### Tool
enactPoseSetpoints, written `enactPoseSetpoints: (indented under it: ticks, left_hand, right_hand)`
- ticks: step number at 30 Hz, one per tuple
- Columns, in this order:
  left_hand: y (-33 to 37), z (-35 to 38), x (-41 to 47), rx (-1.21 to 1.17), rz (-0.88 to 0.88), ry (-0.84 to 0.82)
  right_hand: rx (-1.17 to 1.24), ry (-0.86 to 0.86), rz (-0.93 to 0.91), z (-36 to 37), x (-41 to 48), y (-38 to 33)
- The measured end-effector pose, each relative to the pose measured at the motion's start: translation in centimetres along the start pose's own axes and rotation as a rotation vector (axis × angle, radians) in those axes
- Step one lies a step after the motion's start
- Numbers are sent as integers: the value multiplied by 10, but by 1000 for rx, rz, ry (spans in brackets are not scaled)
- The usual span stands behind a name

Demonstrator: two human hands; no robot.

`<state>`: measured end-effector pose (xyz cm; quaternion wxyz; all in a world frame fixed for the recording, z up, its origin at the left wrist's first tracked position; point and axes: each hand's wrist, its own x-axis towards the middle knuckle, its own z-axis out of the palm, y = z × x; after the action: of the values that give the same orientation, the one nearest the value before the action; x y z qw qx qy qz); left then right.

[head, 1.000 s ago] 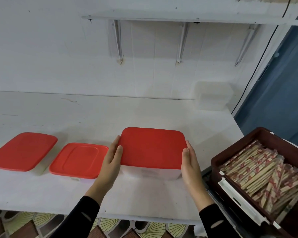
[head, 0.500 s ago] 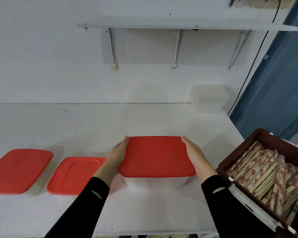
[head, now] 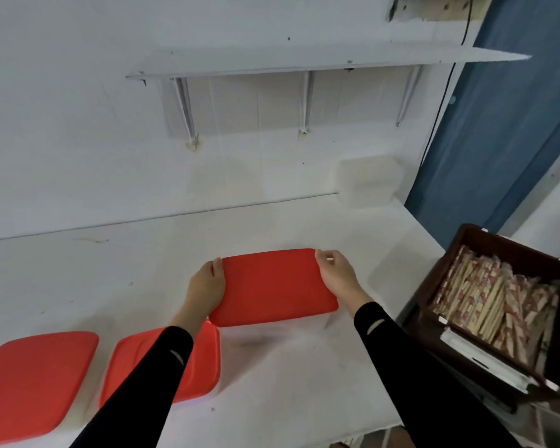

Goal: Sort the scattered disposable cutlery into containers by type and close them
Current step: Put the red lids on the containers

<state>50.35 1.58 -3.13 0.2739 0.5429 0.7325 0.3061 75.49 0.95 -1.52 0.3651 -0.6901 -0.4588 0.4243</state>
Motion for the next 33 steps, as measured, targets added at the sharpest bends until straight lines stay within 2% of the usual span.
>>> enactPoseSetpoints:
  ticks: [3, 5, 7, 8, 10, 13, 16, 20, 23, 27, 29, 33]
  left_hand:
    - [4, 3, -10, 168, 357, 135]
    - [31, 16, -34, 48, 597, 199]
    - [68, 41, -76, -123, 771, 47]
    - [83, 60, -98, -175, 841, -88]
    - [98, 104, -134, -209, 891, -340]
    - [94, 168, -150, -151, 729, -547]
    - [96, 206, -142, -37, 572, -518]
    - [110, 234, -134, 94, 474, -426]
    - [122, 246, -136, 123, 445, -410]
    - [137, 254, -136, 184, 426, -393]
    - [144, 253, -129, 135, 390, -317]
    - [164, 223, -100, -111, 335, -64]
  right_hand:
    - [-10, 1, -4, -25, -26, 9]
    - [27, 79, -65, -49, -43, 14]
    - [141, 196, -123, -80, -62, 17]
    - [165, 270, -152, -98, -70, 19]
    - [112, 457, -179, -136, -80, 24]
    - [-52, 738, -66, -196, -95, 53]
    - [-158, 859, 44, -238, -113, 91]
    - [-95, 822, 128, -267, -120, 111]
    - [70, 673, 191, -284, -117, 115]
    - [33, 612, 142, -289, -107, 124]
    - [83, 598, 127, -292, -103, 124]
    - [206, 579, 121, -301, -91, 126]
